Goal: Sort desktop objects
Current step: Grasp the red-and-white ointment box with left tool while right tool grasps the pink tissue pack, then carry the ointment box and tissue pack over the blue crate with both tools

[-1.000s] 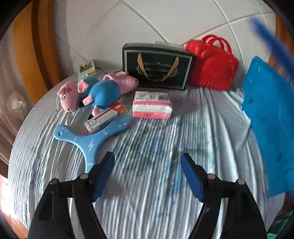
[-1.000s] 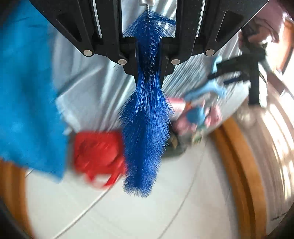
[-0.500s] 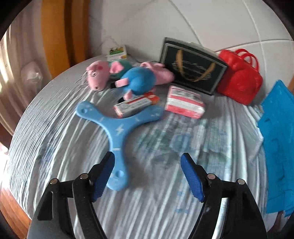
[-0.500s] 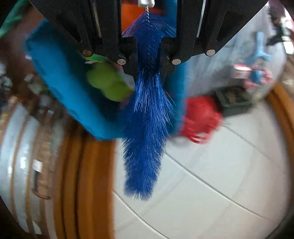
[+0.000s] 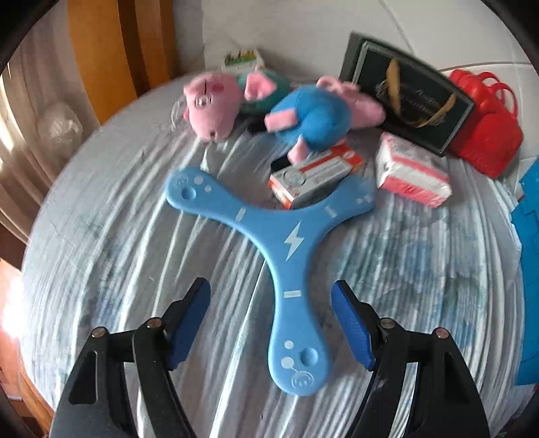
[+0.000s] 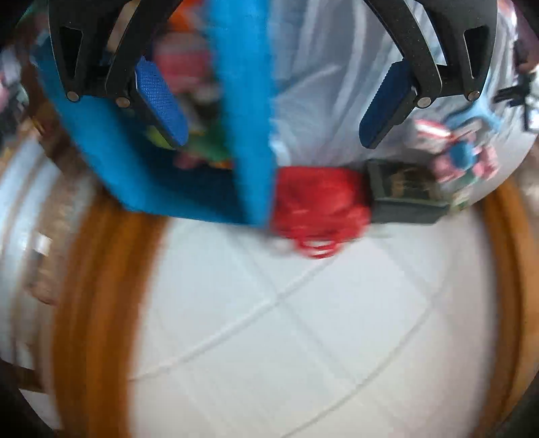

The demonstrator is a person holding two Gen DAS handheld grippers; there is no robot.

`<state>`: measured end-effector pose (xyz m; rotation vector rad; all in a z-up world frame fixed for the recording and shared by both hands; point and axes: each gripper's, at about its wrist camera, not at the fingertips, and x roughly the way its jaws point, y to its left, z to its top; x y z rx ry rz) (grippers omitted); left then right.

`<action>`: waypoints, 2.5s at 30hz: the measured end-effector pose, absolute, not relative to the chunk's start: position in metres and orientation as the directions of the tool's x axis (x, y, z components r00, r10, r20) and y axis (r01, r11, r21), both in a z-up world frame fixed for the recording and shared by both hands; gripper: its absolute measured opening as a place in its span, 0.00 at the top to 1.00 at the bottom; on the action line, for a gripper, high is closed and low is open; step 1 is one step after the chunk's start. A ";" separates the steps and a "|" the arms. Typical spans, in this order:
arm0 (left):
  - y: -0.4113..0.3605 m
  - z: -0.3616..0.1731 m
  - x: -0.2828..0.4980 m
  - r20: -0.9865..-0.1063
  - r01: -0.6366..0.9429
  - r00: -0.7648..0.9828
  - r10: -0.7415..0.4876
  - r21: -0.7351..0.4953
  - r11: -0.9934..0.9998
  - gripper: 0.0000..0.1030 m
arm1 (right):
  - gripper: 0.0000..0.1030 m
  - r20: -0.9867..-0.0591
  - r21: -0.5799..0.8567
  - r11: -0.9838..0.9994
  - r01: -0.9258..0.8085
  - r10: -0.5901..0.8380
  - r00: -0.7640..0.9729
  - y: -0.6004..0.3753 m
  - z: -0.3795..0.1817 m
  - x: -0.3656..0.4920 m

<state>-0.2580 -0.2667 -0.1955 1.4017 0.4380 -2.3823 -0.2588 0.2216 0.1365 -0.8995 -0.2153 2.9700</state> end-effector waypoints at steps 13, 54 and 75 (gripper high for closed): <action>-0.286 -0.225 -0.384 -0.886 0.233 -0.454 -0.095 -0.015 -0.972 0.28 | 0.00 -0.774 0.095 -0.874 0.477 -0.367 -0.517 0.034 -0.040 -0.456; -0.257 -0.147 -0.359 -0.840 0.287 -0.534 -0.099 -0.070 -0.955 0.58 | 0.20 -0.917 0.089 -0.761 0.642 -0.314 -0.244 -0.088 -0.219 -0.495; -0.067 0.026 -0.252 -0.519 -0.036 -0.852 0.064 -0.065 -0.997 0.58 | 0.20 -0.651 0.001 -0.945 0.327 -0.249 -0.717 0.084 0.032 -0.268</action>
